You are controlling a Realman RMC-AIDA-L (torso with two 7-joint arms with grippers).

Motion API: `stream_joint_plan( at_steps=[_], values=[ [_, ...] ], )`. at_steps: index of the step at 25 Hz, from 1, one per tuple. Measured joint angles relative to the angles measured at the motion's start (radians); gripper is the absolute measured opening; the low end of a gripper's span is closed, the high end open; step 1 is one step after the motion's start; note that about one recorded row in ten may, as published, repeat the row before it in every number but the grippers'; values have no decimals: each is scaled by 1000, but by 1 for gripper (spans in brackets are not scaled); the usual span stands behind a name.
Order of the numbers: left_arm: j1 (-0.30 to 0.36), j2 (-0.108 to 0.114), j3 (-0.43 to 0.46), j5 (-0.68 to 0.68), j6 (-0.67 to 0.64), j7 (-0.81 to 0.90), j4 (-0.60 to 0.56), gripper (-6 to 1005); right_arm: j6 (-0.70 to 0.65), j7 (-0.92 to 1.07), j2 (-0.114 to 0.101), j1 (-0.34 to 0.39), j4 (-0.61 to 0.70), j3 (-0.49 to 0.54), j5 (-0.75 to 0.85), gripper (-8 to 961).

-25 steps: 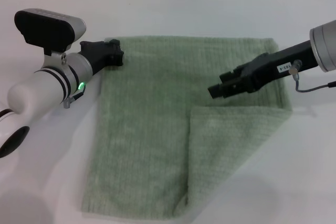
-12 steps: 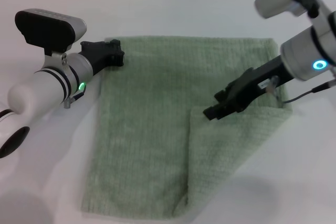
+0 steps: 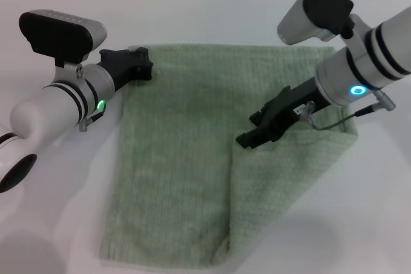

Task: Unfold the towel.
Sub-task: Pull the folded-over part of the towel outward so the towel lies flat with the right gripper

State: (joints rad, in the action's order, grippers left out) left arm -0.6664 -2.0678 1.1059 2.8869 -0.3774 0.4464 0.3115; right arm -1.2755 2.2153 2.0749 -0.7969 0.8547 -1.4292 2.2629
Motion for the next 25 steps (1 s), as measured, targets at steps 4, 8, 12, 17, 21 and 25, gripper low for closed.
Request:
stream_joint_plan(
  at_steps=[4,8,12,17,21,25],
  values=[
    [-2,0,0,0,0,0,0,-2,39,0,2,-16,-21,-31,-1,480],
    [-2,0,0,0,0,0,0,-2,50,0,3,-40,-57,-36,-2,469],
    [-2,0,0,0,0,0,0,-2,54,0,5,-44,-64,-42,-10,459],
    [-3,0,0,0,0,0,0,-2,55,-1,5,-45,-65,-54,-22,446],
    [-2,0,0,0,0,0,0,-2,55,-1,5,-45,-66,-64,-24,436],
    [-2,1,0,0,0,0,0,-2,56,-2,5,-46,-71,-65,-24,426]
  ],
)
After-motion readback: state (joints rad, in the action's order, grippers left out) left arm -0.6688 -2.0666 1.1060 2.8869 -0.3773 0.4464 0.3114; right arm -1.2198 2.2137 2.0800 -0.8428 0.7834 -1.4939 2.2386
